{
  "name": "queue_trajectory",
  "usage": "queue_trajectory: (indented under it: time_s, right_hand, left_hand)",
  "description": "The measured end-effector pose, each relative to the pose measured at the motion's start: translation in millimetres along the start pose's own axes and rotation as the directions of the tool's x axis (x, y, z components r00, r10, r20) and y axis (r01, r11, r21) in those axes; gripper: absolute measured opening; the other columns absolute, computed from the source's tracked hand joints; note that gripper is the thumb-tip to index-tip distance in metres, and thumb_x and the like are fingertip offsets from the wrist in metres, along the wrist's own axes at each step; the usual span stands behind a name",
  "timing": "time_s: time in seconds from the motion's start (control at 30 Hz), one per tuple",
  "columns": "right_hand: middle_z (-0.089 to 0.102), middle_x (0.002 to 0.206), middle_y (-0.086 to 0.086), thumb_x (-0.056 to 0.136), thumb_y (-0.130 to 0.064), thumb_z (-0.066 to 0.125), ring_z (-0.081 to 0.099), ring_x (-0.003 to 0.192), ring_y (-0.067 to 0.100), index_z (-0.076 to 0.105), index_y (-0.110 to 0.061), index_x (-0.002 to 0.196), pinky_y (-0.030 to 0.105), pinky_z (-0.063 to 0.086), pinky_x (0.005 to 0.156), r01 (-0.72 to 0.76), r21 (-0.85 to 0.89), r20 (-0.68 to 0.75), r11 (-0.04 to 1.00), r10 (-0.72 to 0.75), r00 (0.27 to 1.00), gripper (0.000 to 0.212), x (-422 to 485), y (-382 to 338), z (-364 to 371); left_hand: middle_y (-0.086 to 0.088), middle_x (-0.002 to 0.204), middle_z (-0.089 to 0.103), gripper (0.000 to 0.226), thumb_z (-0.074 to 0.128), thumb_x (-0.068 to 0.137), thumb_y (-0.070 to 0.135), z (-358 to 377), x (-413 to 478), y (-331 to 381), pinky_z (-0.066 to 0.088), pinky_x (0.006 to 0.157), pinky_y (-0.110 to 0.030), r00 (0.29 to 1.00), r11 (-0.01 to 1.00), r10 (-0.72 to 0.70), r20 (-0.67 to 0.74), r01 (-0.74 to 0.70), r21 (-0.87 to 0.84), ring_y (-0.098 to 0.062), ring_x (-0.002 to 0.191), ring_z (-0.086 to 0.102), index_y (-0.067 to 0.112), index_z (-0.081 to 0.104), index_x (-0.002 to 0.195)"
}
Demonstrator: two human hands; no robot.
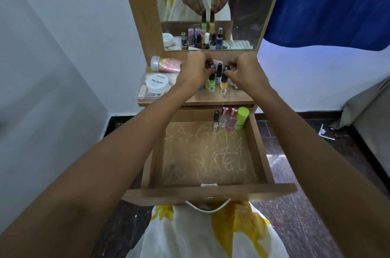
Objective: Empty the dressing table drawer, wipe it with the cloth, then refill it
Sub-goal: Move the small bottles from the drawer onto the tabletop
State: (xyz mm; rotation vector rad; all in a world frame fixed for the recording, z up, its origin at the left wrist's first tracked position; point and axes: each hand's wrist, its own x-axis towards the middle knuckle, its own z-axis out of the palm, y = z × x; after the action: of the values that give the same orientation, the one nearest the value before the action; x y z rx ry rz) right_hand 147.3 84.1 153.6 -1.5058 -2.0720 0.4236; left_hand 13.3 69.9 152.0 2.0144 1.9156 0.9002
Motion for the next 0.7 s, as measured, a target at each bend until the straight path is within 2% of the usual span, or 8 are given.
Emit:
queue_trajectory:
  time_s: [0.13, 0.3, 0.47, 0.7]
  right_hand:
    - [0.066, 0.094, 0.023, 0.086, 0.000, 0.056, 0.059, 0.078, 0.029, 0.066, 0.005, 0.101, 0.035, 0.048, 0.071, -0.012, -0.017, -0.012, 1.000, 0.012, 1.000, 0.019, 15, 5, 8]
    - [0.053, 0.075, 0.015, 0.086, -0.002, 0.056, 0.052, 0.067, 0.025, 0.067, 0.005, 0.094, 0.035, 0.049, 0.063, -0.044, -0.090, 0.015, 0.995, 0.046, 0.999, 0.015, 27, 17, 20]
    - [0.066, 0.092, 0.022, 0.084, -0.003, 0.058, 0.063, 0.080, 0.032, 0.067, 0.003, 0.099, 0.041, 0.055, 0.074, -0.043, -0.103, 0.002, 0.994, 0.044, 0.999, 0.018, 34, 27, 29]
    - [0.067, 0.090, 0.023, 0.083, -0.004, 0.058, 0.064, 0.081, 0.033, 0.067, 0.004, 0.096, 0.043, 0.055, 0.073, -0.028, -0.099, -0.013, 0.995, 0.027, 1.000, 0.018, 38, 34, 33]
  left_hand:
    - [-0.012, 0.109, 0.067, 0.023, 0.060, 0.088, 0.009, 10, 13, 0, 0.048, 0.078, -0.022, 1.000, 1.000, -0.011, 0.019, 0.011, 0.002, -0.019, 0.098, 0.063, 0.004, 0.065, 0.110]
    - [-0.014, 0.106, 0.068, 0.020, 0.059, 0.088, 0.006, 20, 23, -5, 0.056, 0.081, -0.035, 1.000, 0.999, -0.015, 0.023, 0.015, 0.031, -0.024, 0.093, 0.066, 0.004, 0.066, 0.106]
    - [-0.013, 0.105, 0.067, 0.021, 0.059, 0.088, 0.009, 29, 27, -10, 0.055, 0.076, -0.032, 0.999, 0.998, -0.025, 0.041, 0.023, 0.050, -0.024, 0.091, 0.066, 0.006, 0.065, 0.108]
    - [-0.014, 0.106, 0.068, 0.022, 0.062, 0.086, 0.008, 38, 31, -12, 0.054, 0.083, -0.035, 1.000, 0.998, -0.002, 0.026, 0.000, 0.066, -0.025, 0.094, 0.065, 0.005, 0.067, 0.107]
